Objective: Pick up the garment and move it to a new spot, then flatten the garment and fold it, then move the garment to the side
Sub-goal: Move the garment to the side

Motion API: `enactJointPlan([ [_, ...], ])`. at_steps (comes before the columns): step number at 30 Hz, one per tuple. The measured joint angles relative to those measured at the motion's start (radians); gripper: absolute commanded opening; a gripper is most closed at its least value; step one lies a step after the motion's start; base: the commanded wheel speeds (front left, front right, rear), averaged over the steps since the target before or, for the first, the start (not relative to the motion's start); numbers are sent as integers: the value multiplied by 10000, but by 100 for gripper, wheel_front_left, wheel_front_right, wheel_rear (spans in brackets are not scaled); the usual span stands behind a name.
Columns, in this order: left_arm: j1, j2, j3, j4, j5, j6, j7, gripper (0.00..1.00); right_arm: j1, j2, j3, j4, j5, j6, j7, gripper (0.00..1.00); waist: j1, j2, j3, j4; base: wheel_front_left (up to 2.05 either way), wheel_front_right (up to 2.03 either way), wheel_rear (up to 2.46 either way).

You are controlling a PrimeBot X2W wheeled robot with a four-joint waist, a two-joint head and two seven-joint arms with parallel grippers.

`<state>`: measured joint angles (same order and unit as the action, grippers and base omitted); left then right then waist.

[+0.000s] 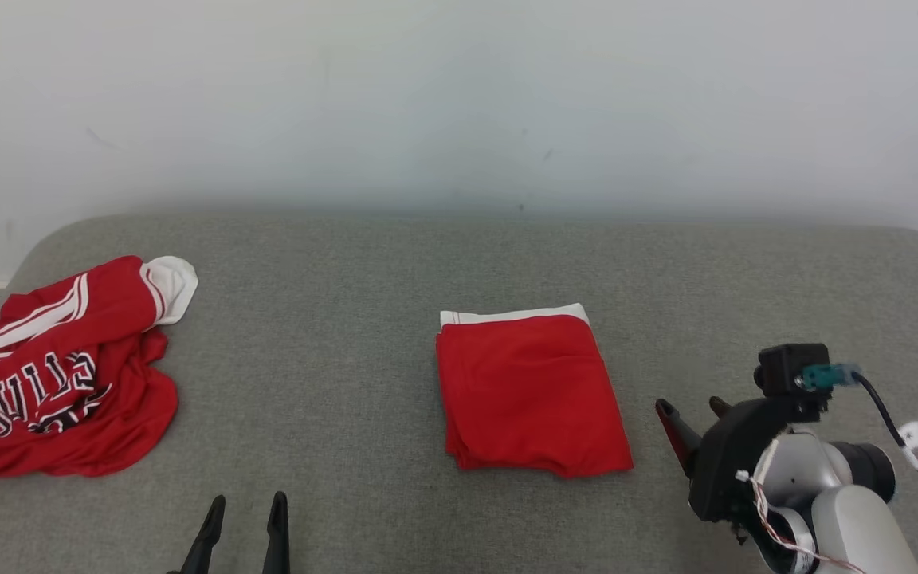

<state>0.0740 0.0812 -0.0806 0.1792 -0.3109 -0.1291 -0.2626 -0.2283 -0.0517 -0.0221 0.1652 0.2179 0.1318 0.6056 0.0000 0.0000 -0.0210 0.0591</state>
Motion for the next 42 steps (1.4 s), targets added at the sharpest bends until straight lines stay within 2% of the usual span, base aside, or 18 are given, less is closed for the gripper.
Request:
enactJointPlan([
  [4,-191,29,-259,-2,-17,0,-2,100,-1029,31,-190,729,-337,0,1386,100,0,0,93,300,0,0,0],
  [8,-383,61,-489,-31,-82,-2,-2,100,-1911,13,-717,1718,-798,0,1781,100,0,0,331,629,0,0,0],
  [19,-838,211,-863,19,-355,-2,-2,100,-3125,17,-1501,4107,-1423,0,1239,100,1,0,1169,1566,0,0,0],
  [28,-986,265,-899,119,-416,-2,-2,100,-3729,2,-1269,5507,-999,0,756,100,1,0,1628,1818,0,0,0],
  [29,-994,272,-905,128,-416,-2,-2,100,-3823,-2,-1212,5678,-945,0,713,81,1,0,1651,1804,0,0,0],
  [30,-1021,278,-936,138,-416,-2,-2,100,-3879,-10,-1168,5802,-936,0,686,81,1,0,1664,1782,0,0,0],
  [31,-1059,276,-974,146,-416,-2,-2,100,-3913,-13,-1124,5927,-932,0,614,32,1,0,1671,1755,0,0,0],
  [32,-1107,276,-993,148,-416,-2,-2,100,-3941,-12,-1068,6017,-934,0,562,22,0,0,1677,1724,0,0,0],
  [33,-1150,276,-974,136,-416,-2,0,100,-3998,-8,-1007,6090,-936,0,495,22,0,0,1684,1687,0,0,0],
  [34,-1161,274,-970,111,-414,-2,0,100,-4050,-4,-995,6151,-951,0,420,1,0,0,1693,1643,0,0,0],
  [42,-1169,305,-709,-63,-380,-2,-2,100,-3824,42,-1258,5626,-1513,12,-217,0,1,1,1741,1007,0,0,0],
])
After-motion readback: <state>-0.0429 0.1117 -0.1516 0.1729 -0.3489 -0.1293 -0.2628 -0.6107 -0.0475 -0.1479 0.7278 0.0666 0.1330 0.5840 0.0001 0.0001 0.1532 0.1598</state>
